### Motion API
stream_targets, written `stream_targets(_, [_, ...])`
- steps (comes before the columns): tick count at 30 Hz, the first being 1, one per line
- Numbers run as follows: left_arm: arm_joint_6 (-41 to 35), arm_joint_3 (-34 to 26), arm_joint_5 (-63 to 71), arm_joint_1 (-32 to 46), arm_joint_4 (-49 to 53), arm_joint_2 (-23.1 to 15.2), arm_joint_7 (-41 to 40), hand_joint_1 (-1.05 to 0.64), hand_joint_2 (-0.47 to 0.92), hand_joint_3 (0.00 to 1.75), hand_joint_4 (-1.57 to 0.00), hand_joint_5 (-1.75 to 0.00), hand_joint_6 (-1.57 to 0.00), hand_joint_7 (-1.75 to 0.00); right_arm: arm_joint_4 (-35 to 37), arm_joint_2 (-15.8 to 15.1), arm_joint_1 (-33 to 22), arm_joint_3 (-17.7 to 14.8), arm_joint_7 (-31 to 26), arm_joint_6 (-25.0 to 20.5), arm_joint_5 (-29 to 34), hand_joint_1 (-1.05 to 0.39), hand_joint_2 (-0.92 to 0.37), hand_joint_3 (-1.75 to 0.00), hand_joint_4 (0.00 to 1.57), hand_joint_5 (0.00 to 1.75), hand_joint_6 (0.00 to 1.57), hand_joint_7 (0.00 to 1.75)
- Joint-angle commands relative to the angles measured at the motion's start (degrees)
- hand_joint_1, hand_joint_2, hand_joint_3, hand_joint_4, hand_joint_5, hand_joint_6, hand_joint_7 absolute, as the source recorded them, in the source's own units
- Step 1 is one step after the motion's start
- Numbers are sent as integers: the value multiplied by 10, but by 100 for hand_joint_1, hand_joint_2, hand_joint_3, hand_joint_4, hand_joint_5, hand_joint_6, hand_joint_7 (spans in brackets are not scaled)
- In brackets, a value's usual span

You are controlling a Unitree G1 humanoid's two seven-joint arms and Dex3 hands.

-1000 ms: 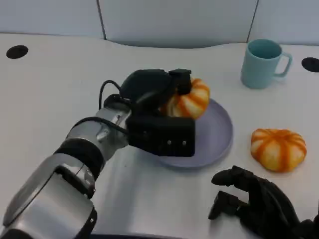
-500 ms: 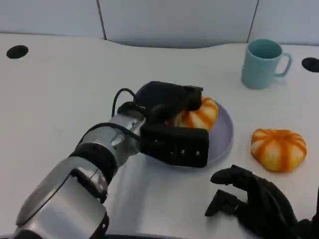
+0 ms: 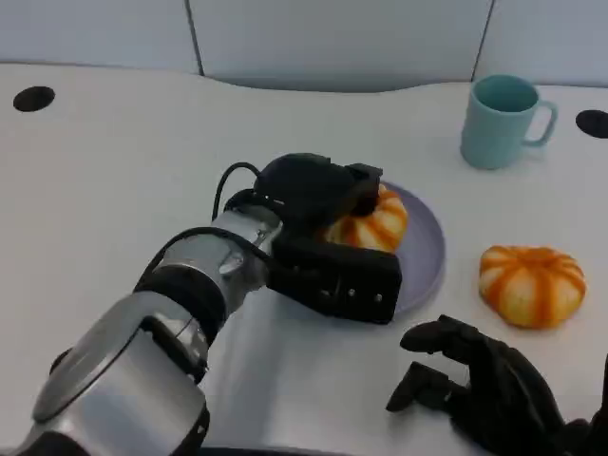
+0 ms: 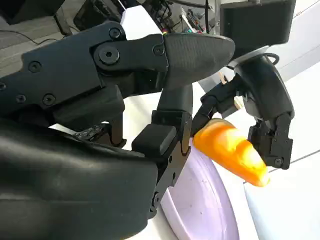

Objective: Grasp the bread from the table and place it into the plate.

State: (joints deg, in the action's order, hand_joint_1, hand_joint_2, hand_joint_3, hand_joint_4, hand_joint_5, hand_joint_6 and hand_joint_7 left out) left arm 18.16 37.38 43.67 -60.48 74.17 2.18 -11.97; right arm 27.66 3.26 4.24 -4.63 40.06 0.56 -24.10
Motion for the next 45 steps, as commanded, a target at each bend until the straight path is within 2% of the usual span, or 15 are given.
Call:
stream_targets(1, [-10,1,3,-15,-1,-1,6,-79,92,27,-1,-116,-1,-107,11,-3,-12,-2,-6,-7,4,-52,-92,-34,79,121,81,83])
stream_targets(3, [-11,0,3,-16,-1,-1,11,-83,92,33,0,-97,0,-91,15,-4,-10,-3,-5,-4,5,-52,-92,-35,79,121,80,83])
stream_targets(6, [-8,-4,0,-17,-2,-2,18,-87,92,39,0,-77,0,-77,12,-6,-10,-1,-9,-7,8,-53,-92,-34,79,121,81,82])
stream_targets(12, [-7,-13,-5,-19,-3,-5,36,-94,92,43,0,-61,0,-71,19,-5,-7,-3,-3,-3,4,-54,-92,-32,79,122,82,82])
stream_targets(16, [-7,-16,-8,-19,-4,-6,41,-96,92,43,0,-69,0,-84,16,-8,-8,0,-4,-3,9,-53,-92,-36,77,124,80,82])
stream_targets(21, [-6,-20,-13,-18,-4,-6,40,-95,92,39,0,-84,0,-104,11,-6,-8,-2,-9,-14,4,-54,-92,-32,78,125,82,82])
stream_targets(25, [-1,-26,-17,-14,-5,-8,29,-95,92,34,0,-108,0,-121,14,-6,-9,-1,-8,-4,9,-54,-92,-34,78,124,82,81])
stream_targets(33, [7,-28,-16,-10,-9,-18,13,-94,92,36,0,-125,0,-134,23,-6,-5,-5,3,3,2,-52,-92,-37,76,126,80,82])
stream_targets(40, [37,-39,-24,1,-23,-39,-11,-93,92,42,0,-161,0,-156,18,-12,-4,-3,1,3,7,-54,-92,-38,76,127,81,83])
stream_targets(45, [70,-51,-31,16,-39,-64,-31,-92,92,45,0,-171,0,-162,29,-15,1,-7,3,4,7,-52,-92,-38,76,128,81,82])
